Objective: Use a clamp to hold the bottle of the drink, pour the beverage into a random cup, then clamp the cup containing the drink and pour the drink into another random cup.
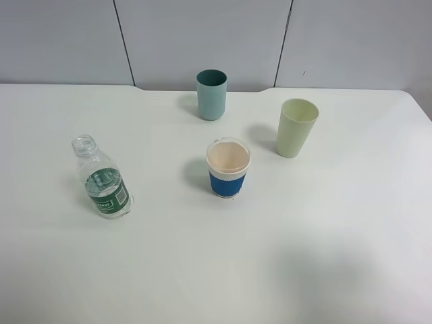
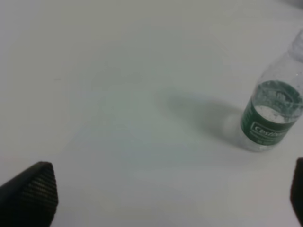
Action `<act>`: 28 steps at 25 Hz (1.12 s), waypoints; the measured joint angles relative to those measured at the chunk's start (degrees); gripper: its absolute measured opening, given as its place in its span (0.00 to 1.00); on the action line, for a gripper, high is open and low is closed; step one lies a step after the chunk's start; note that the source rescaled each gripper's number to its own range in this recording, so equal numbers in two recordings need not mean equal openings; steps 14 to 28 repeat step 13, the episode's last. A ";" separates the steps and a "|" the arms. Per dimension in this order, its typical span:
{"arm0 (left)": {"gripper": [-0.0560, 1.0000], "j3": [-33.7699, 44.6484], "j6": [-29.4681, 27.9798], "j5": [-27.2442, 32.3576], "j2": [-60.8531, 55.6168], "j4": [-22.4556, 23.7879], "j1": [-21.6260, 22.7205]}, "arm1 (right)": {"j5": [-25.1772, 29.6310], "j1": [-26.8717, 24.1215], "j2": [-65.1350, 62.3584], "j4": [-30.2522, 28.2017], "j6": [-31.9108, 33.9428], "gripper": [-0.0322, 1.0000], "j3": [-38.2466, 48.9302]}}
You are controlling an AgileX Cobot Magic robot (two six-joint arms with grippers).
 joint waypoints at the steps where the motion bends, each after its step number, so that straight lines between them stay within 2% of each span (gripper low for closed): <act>1: 1.00 0.00 0.00 0.00 0.00 0.00 0.00 | 0.00 0.00 0.00 0.00 0.00 0.51 0.00; 28: 1.00 0.00 0.00 0.00 0.00 0.00 0.00 | 0.00 0.00 0.00 0.00 0.00 0.51 0.00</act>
